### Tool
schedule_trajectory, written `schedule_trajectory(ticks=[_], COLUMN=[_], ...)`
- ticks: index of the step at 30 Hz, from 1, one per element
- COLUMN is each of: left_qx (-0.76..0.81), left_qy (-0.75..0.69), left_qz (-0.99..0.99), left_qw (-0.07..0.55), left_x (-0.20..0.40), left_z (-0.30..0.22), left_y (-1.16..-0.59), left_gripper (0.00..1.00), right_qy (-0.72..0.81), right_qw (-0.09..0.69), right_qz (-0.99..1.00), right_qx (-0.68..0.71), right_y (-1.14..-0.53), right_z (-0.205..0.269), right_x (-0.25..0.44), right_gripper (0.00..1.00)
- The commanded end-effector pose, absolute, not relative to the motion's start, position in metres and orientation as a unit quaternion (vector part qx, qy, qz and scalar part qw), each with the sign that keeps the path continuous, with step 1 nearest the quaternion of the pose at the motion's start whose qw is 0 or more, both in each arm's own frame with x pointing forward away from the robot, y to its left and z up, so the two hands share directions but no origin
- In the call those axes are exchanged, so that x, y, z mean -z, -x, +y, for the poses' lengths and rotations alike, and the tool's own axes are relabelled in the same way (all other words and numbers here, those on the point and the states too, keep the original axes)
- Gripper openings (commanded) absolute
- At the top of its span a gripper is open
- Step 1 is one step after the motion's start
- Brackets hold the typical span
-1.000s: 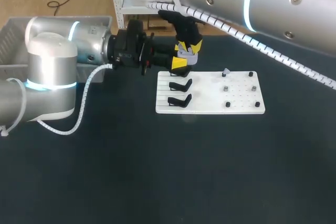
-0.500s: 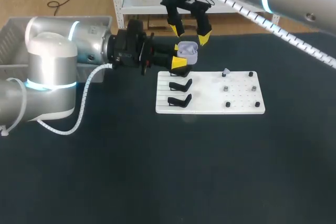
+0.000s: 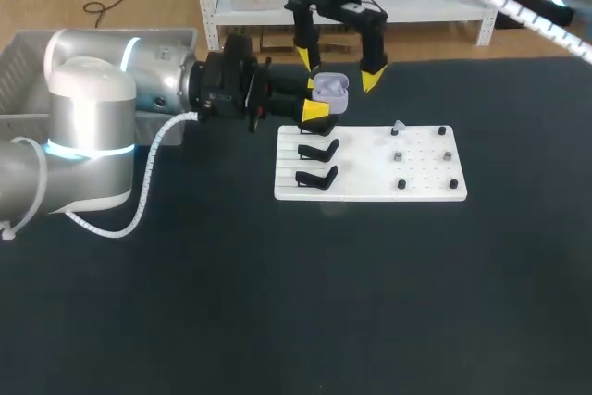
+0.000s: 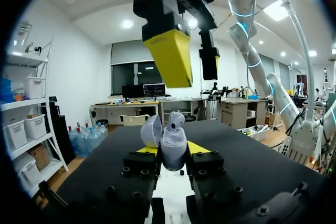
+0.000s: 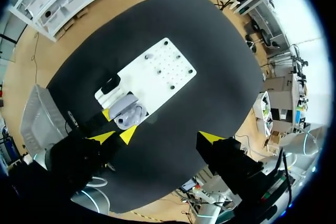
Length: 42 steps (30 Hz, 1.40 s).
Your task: Pick up each earbud case from the left stands, insert the matching earbuds, close the lid, and place the case in the box.
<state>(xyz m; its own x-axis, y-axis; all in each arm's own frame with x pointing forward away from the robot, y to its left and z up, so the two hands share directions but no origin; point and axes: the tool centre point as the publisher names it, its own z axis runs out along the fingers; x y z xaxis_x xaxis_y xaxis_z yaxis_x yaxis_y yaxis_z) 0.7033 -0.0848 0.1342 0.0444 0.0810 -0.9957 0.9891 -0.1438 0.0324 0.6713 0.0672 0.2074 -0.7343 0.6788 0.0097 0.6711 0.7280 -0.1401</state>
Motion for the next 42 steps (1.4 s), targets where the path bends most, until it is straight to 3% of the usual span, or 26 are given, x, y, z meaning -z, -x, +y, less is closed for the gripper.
schedule_trajectory(ticks=[1, 24, 42], left_qx=[0.503, 0.503, 0.503], left_qy=[-0.564, -0.564, -0.564], left_qz=[0.474, 0.474, 0.474], left_qw=[0.451, 0.451, 0.451], left_x=[-0.134, -0.134, -0.134], left_z=[-0.085, -0.085, -0.085], left_y=[-0.703, -0.703, -0.703], left_gripper=[0.00, 0.00, 0.00], right_qy=[0.362, 0.382, 0.384], right_qw=[0.019, 0.041, 0.036], right_qz=[-0.932, -0.922, -0.922], right_qx=[-0.024, -0.049, -0.044], right_y=[-0.665, -0.659, -0.659], right_z=[0.066, 0.055, 0.051], right_x=[-0.200, -0.173, -0.176], right_gripper=[1.00, 0.94, 0.96])
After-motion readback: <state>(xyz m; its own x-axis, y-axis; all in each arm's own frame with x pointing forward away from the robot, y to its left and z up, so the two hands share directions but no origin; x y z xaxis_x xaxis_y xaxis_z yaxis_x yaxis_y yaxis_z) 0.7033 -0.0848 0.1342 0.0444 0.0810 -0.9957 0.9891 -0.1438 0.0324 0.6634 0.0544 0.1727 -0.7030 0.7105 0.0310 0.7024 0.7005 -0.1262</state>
